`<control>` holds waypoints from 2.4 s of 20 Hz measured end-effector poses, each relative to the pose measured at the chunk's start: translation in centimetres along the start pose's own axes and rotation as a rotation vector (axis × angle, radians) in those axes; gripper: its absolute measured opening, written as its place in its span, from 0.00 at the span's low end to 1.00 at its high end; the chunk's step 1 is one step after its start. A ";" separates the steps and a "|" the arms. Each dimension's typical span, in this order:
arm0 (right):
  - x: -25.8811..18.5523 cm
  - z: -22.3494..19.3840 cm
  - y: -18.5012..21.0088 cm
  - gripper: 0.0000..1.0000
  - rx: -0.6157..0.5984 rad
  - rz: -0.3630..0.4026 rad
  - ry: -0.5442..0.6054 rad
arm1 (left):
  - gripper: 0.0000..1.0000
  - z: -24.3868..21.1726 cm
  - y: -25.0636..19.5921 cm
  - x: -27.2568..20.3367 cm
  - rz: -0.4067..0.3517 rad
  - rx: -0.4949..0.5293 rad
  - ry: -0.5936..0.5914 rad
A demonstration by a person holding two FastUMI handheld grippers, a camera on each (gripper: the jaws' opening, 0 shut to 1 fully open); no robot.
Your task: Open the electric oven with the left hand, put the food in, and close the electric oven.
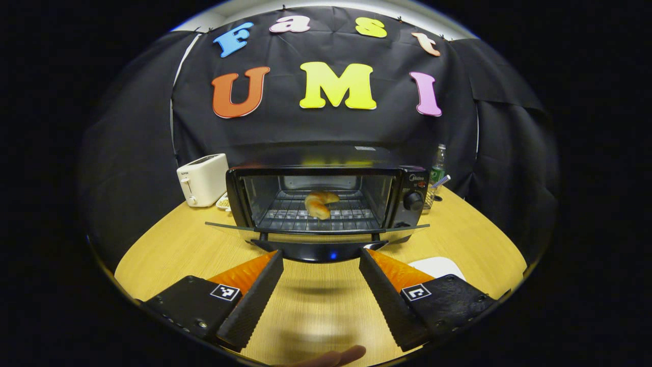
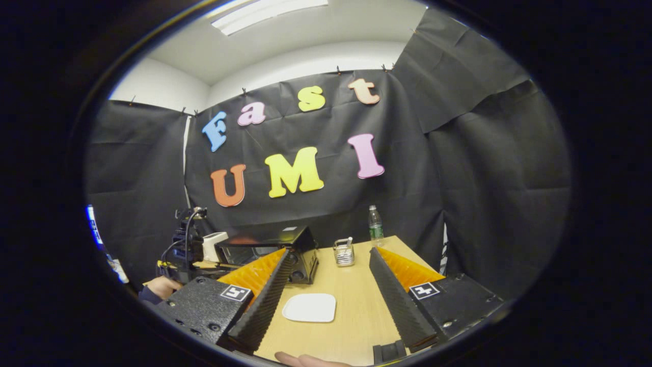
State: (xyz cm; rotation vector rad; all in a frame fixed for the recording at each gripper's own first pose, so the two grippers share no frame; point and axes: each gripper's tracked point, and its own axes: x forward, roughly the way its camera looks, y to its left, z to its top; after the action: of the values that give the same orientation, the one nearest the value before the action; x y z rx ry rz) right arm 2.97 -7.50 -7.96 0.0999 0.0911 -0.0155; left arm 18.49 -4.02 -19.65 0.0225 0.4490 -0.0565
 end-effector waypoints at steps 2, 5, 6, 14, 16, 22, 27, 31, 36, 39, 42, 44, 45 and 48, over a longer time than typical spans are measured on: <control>0.4 -0.1 -0.8 0.93 0.013 -0.018 0.003 | 0.98 0.4 -0.2 0.7 0.005 0.004 -0.010; 0.7 -0.9 -1.0 0.94 0.024 -0.026 0.027 | 0.98 0.9 0.5 2.2 0.049 0.024 -0.013; 0.7 -1.0 -1.1 0.98 0.030 -0.027 0.033 | 0.98 1.5 0.9 2.8 0.075 0.032 -0.027; 0.6 -1.1 -1.2 0.98 0.027 -0.025 0.042 | 0.98 5.4 -0.3 -0.7 0.022 -0.005 -0.144; 0.3 -1.1 -1.1 0.98 0.023 -0.026 0.041 | 0.98 6.5 -0.5 -3.2 0.001 -0.011 -0.193; -0.8 -0.1 -0.3 0.98 0.005 -0.024 0.024 | 0.94 9.3 -0.9 -11.6 -0.049 -0.060 -0.309; -2.1 1.5 1.1 0.93 -0.025 -0.014 -0.009 | 0.94 10.7 0.1 -17.9 -0.035 -0.042 -0.378; -3.8 3.3 1.5 0.93 -0.051 -0.014 -0.053 | 0.94 11.2 0.0 -22.2 -0.055 -0.044 -0.431; -5.2 5.0 0.9 0.98 -0.076 -0.047 -0.098 | 0.94 10.2 -1.0 -26.1 -0.077 0.016 -0.479; -5.4 5.2 1.3 0.98 -0.108 -0.055 -0.095 | 0.94 10.5 -0.4 -27.4 -0.041 0.080 -0.521; -5.4 5.0 1.9 0.98 -0.138 -0.055 -0.073 | 0.95 9.3 -0.2 -27.3 -0.009 0.094 -0.516; -5.4 5.0 2.3 0.98 -0.143 -0.055 -0.068 | 0.95 8.2 0.1 -26.6 -0.004 0.073 -0.481; -5.3 4.9 2.5 0.98 -0.144 -0.053 -0.064 | 0.96 7.9 0.3 -26.5 0.001 0.061 -0.472; -5.0 4.8 3.1 0.98 -0.142 -0.043 -0.063 | 0.96 7.8 0.9 -26.7 0.010 0.045 -0.477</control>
State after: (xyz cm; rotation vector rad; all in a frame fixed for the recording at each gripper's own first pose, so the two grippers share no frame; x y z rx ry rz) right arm -1.48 -4.87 -2.42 -0.0441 0.0310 -0.0554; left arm -2.09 -2.06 -1.06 0.0539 -0.0294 -0.0597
